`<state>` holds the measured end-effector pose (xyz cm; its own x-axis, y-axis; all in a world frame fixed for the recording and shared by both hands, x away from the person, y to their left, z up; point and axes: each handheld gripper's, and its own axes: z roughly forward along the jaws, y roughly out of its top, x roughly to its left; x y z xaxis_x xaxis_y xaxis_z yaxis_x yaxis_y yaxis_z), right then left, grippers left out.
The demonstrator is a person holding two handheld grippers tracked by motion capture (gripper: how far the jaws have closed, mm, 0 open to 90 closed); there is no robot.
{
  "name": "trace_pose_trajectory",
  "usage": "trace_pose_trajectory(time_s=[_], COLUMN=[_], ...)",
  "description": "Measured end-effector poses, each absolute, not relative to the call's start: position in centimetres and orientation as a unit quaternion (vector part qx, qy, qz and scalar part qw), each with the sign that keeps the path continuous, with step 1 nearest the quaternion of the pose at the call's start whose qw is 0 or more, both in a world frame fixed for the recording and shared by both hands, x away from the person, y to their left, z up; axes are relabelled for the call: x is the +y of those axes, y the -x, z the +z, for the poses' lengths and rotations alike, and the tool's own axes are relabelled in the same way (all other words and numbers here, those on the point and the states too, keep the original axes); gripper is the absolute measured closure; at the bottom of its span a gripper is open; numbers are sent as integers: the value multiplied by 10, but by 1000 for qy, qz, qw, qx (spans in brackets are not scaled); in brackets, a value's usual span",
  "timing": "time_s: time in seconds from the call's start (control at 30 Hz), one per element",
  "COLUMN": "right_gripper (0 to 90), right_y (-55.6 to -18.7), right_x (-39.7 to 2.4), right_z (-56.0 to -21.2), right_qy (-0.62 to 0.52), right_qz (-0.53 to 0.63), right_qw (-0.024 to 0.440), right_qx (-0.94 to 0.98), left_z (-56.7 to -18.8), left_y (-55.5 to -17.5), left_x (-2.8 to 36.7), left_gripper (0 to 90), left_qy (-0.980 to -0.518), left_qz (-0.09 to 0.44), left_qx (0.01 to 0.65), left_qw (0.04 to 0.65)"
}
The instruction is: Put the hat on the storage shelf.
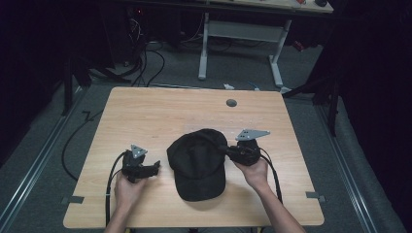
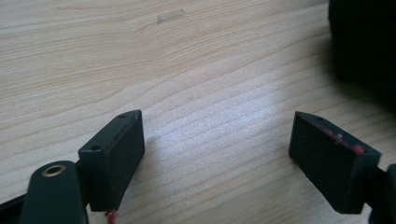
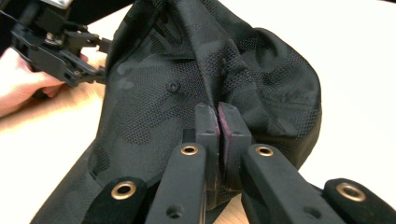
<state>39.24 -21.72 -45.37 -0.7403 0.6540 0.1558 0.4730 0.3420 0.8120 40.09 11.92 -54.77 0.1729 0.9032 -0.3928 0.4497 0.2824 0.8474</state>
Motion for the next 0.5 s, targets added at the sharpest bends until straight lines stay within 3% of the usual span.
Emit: trace_pose_trajectory(time_s=[0.23, 0.5], right_gripper=[884, 884], right_y=[-384, -375], right_x=[-230, -247], right_z=[-440, -427], right_qy=[-340, -335], right_qz=[478, 507], right_qw=[98, 88], right_qx=[804, 789], left_z=[-542, -519], left_y=[-397, -377], left_x=[121, 116], left_gripper=[213, 208], left_qy=[-560, -551], left_qz=[177, 116], left_qx=[609, 582], left_qw=[533, 587])
